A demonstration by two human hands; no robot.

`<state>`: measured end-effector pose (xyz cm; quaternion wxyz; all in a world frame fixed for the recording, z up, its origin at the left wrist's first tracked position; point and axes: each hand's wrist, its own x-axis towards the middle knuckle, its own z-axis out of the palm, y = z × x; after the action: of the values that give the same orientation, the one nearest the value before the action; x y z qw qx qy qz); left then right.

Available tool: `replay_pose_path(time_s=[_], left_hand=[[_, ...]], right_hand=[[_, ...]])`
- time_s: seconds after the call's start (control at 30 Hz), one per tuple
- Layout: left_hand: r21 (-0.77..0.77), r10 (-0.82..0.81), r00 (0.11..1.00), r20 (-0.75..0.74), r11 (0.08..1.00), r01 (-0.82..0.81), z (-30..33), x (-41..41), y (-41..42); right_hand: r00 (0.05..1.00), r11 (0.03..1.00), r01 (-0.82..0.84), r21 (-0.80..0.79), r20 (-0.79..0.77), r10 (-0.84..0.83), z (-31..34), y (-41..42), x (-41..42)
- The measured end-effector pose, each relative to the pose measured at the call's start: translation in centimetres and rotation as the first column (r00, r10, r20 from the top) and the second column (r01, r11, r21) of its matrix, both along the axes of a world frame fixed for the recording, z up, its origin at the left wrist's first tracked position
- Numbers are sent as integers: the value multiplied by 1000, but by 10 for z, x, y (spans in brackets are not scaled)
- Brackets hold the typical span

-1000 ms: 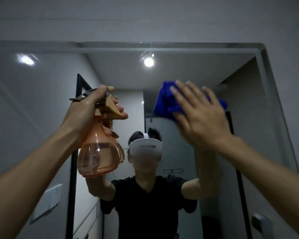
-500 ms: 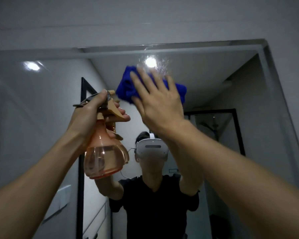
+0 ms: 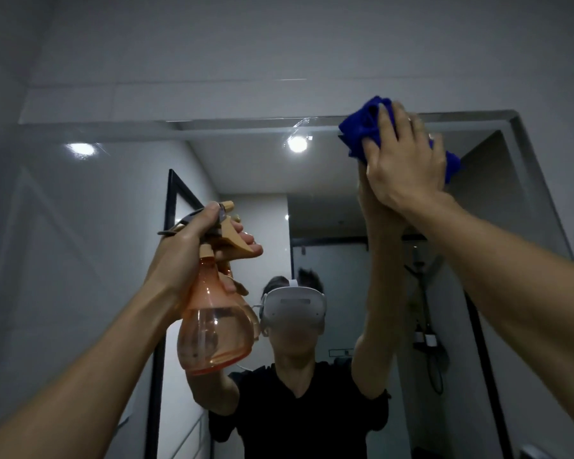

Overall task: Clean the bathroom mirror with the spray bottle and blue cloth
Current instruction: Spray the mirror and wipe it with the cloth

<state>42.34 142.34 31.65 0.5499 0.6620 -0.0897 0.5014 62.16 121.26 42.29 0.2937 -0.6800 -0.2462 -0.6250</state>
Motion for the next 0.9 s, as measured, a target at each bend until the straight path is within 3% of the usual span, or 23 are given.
replay_pose_path(time_s=[0.1,0.27,0.43,0.53,0.6,0.77,0.9], left_hand=[[-5,3,1000,12,1000,-3,0,3,0],[-5,26,1000,4,1000,-26,1,3,-3],[-46,10,1000,-25,999,-11,1,-5,-8],[-59,-1,999,-39,998,-1,3,-5,-9],[-54,-6,999,-48,999,4,3,-4,-8],[-48,-7,1000,-29,999,6,3,-2,-5],[-56,4,1000,1,998,-4,0,1,-2]], right_hand=[[1000,999,16,-44,25,-15,11,29,-25],[974,968,69,-240,225,-14,-51,65,-43],[952,930,162,-330,299,-59,-131,37,-22],[966,940,155,-303,248,-80,-148,7,-6],[981,956,142,-256,168,-101,-135,-8,3],[999,999,34,34,-31,-33,-49,-14,8],[997,999,-42,-7,-66,41,9,12,-15]])
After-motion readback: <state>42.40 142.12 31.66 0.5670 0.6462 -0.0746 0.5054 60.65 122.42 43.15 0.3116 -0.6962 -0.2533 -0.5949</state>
